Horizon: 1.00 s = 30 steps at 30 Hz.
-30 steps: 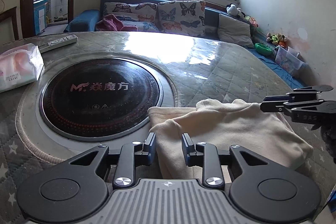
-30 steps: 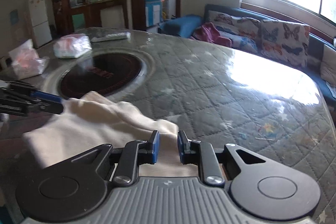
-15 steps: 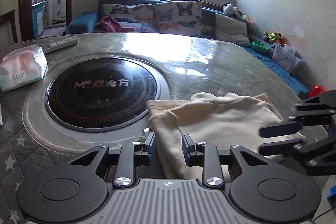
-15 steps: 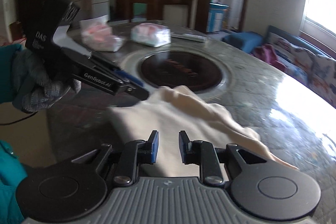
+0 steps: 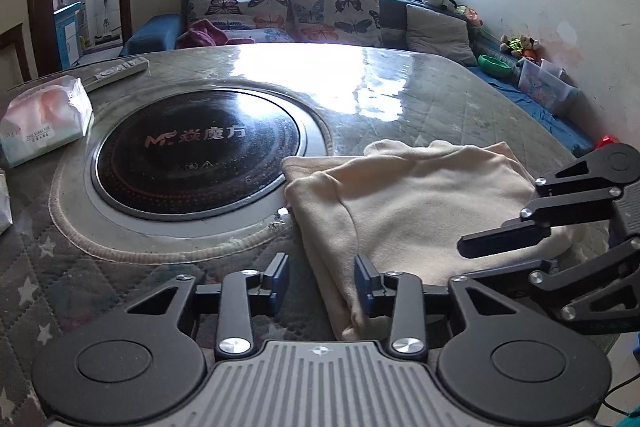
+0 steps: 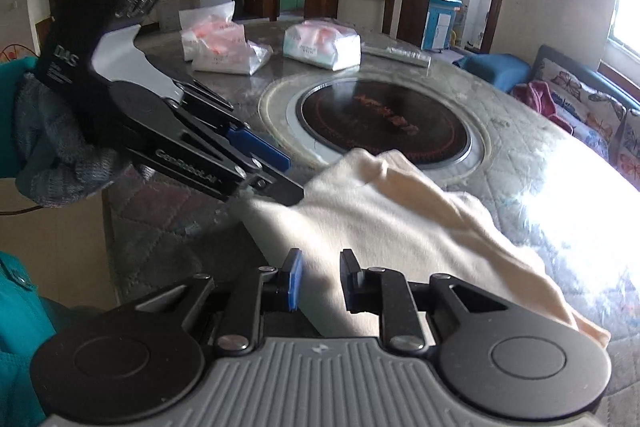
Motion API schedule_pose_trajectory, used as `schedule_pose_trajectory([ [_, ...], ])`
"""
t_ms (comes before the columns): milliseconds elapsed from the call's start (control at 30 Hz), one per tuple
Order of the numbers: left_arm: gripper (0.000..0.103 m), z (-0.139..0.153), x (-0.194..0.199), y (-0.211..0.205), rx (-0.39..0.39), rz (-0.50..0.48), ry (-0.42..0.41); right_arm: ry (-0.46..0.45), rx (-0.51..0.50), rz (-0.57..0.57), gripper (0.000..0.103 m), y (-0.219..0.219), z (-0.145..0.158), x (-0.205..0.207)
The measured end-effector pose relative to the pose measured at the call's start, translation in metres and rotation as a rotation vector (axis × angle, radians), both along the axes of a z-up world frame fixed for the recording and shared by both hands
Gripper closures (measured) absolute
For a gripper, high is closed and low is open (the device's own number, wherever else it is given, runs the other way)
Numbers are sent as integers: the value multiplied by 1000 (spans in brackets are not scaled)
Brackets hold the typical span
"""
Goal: Fold clothes
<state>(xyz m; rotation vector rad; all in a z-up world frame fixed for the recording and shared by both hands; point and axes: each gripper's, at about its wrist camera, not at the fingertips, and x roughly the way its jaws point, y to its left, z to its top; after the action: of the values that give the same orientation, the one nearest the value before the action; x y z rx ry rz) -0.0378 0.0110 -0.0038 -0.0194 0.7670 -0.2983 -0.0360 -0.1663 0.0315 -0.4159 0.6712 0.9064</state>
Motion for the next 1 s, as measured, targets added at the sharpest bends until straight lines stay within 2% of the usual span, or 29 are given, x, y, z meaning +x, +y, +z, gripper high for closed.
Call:
schedule_pose_trajectory([
  [233, 47, 8, 2, 14, -40, 68, 8, -31, -17, 85, 82, 22, 3, -7],
  [333, 40, 10, 3, 24, -66, 118, 18, -58, -36, 123, 74, 33, 2, -11],
  [500, 33, 10, 6, 41, -160, 206, 55, -89, -69, 161, 69, 50, -3, -15],
  [667, 32, 9, 6, 44, -240, 222, 83, -115, -125, 181, 68, 68, -14, -14],
  [733, 31, 9, 7, 43, -274, 224, 95, -128, -148, 187, 69, 72, -19, -16],
  [833, 31, 7, 9, 42, -348, 239, 127, -142, -152, 174, 81, 73, -20, -16],
  [867, 31, 6, 10, 43, -374, 245, 140, -137, -137, 158, 85, 72, -18, -14],
  [1000, 30, -1, 15, 45, -488, 304, 196, -93, -60, 114, 88, 62, -7, -6],
])
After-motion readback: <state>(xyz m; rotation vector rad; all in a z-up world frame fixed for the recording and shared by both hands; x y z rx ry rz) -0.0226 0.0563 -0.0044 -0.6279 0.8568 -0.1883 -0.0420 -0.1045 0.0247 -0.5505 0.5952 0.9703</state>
